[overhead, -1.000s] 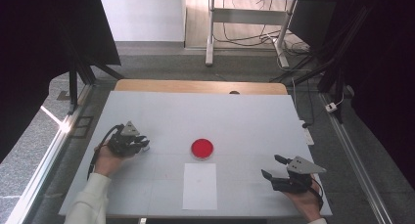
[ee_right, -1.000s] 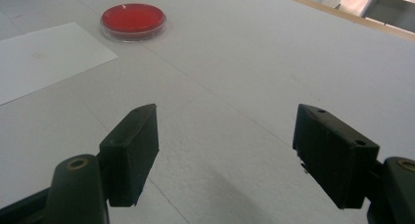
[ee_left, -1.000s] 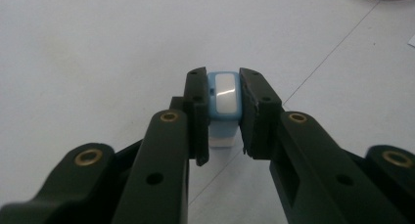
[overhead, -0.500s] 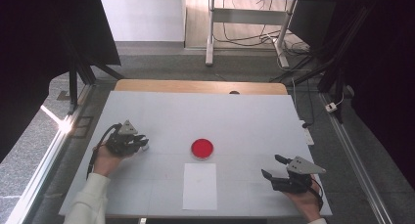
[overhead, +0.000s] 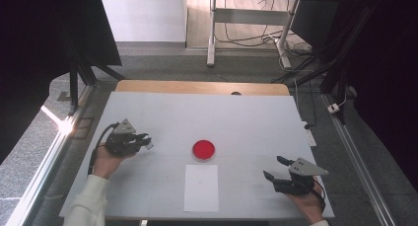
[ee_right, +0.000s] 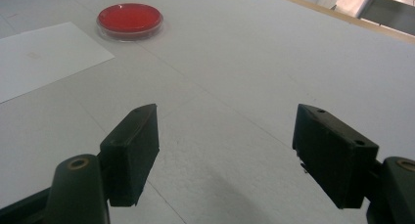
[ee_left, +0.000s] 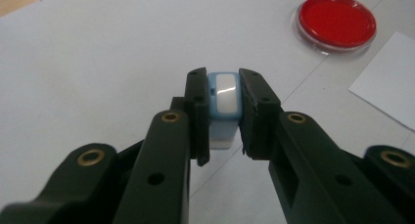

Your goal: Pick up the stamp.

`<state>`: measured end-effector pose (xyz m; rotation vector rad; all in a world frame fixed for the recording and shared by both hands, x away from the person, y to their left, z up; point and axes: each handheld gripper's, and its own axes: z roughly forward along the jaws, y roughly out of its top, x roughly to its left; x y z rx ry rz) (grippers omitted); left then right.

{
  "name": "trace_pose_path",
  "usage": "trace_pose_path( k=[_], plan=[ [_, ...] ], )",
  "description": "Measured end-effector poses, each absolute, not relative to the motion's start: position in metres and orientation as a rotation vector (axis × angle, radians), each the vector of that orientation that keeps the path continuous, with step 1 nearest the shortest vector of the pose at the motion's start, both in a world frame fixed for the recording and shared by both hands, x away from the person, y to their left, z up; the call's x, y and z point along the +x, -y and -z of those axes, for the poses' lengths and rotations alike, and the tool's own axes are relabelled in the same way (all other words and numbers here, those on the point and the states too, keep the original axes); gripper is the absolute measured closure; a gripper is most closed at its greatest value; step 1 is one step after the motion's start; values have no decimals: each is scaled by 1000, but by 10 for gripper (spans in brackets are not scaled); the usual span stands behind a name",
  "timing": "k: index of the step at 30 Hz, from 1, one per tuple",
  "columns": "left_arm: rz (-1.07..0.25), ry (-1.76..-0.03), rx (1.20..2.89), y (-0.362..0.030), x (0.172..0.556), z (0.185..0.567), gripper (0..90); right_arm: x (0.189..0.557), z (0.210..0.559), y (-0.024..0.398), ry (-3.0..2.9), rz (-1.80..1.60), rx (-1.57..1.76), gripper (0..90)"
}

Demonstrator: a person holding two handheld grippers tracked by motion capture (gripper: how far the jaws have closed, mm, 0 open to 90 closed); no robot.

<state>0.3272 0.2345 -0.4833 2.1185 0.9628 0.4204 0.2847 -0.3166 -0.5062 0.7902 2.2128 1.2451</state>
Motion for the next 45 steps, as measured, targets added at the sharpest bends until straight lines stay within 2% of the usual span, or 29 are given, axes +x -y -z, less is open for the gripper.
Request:
trace_pose_path(
  k=[45],
  plan=[
    [-364,-868,1984,-213,312,451,749,285,507,316,-2220,-1237,792,251]
  ],
)
